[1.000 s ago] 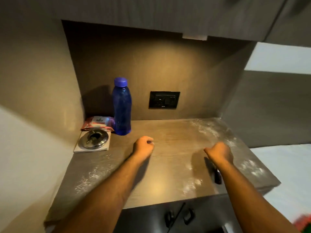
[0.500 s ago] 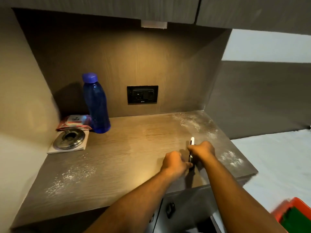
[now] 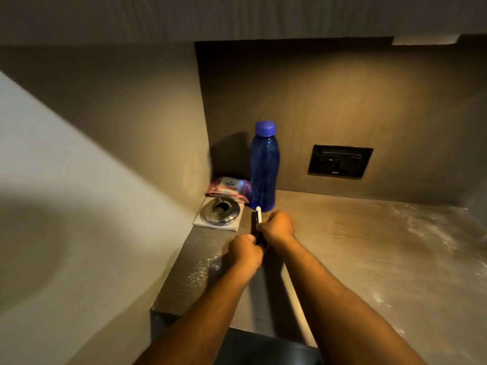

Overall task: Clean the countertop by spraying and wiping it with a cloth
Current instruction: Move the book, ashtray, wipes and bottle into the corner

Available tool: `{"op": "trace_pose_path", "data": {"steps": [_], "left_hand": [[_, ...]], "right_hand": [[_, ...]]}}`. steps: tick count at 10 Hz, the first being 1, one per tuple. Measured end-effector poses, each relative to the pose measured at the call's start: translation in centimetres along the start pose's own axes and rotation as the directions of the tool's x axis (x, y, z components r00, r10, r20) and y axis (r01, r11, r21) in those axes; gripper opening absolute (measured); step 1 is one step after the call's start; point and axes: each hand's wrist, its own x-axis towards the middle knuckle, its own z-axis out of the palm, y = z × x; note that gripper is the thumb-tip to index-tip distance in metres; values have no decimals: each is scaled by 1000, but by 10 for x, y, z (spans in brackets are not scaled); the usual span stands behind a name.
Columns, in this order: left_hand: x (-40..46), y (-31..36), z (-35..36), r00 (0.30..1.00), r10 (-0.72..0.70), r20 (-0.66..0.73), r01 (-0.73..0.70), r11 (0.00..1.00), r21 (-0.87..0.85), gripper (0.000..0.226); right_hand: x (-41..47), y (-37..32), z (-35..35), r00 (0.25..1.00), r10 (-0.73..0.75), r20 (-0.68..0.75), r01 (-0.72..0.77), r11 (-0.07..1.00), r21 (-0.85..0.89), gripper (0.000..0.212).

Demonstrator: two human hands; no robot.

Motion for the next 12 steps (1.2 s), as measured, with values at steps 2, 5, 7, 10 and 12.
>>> {"op": "trace_pose_path", "data": {"steps": [2, 5, 7, 10, 12], "left_hand": [[18, -21, -24, 996, 66, -66, -56, 987, 153, 7], [55, -19, -40, 969, 248, -9, -241, 951, 193, 17], [65, -17, -41, 955, 296, -15, -284, 930, 235, 13], [25, -19, -31, 956, 280, -88, -271, 957, 106, 10], [-46, 31, 37, 926, 376, -33, -376, 927, -4, 6]], "right_hand": [[9, -14, 35, 998, -12, 66, 17, 996, -85, 5], [25, -30, 43, 1000, 15, -25, -16, 999, -51, 14], [23, -24, 39, 999, 16, -39, -17, 1000, -18, 18], [-11, 34, -38, 992, 20, -124, 4, 982, 190, 15], [-65, 91, -143, 966, 51, -255, 21, 962, 274, 24]]}}
